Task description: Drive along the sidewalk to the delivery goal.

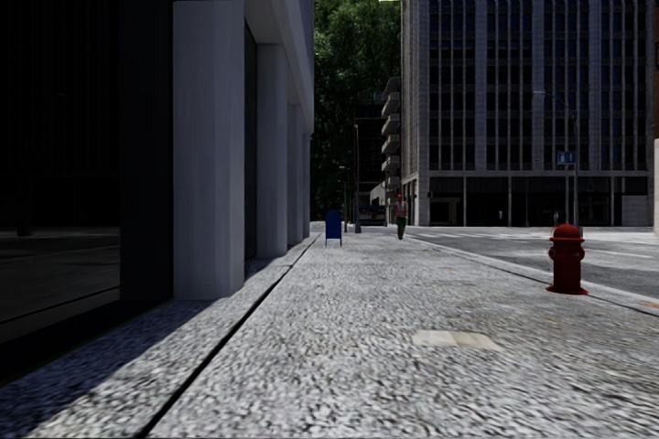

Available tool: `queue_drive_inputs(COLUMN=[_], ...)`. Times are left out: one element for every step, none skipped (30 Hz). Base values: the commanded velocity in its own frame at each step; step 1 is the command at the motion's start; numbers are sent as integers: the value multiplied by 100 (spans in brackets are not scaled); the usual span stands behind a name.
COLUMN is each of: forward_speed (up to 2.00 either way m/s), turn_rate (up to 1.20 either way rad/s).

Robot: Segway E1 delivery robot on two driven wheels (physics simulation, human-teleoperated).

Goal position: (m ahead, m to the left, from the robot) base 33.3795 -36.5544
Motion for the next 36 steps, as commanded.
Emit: queue_drive_inputs(forward_speed=[200, 200, 200, 200, 200, 200, 200, 200, 200, 200, 200, 200, 200, 200, 200, 200, 200, 200, 200, 200, 200, 200, 200, 200, 200, 200, 200, 200, 200, 200, 200, 200, 200, 200, 200, 200], turn_rate=[0, 0, 0, 0, 0, 0, 0, 0, 0, 0, 0, 0, 0, 0, 0, 0, 0, 0, 0, 0, 0, 0, 0, 0, 0, 0, 0, 0, 0, 0, 0, 0, 0, 0, 0, 0])
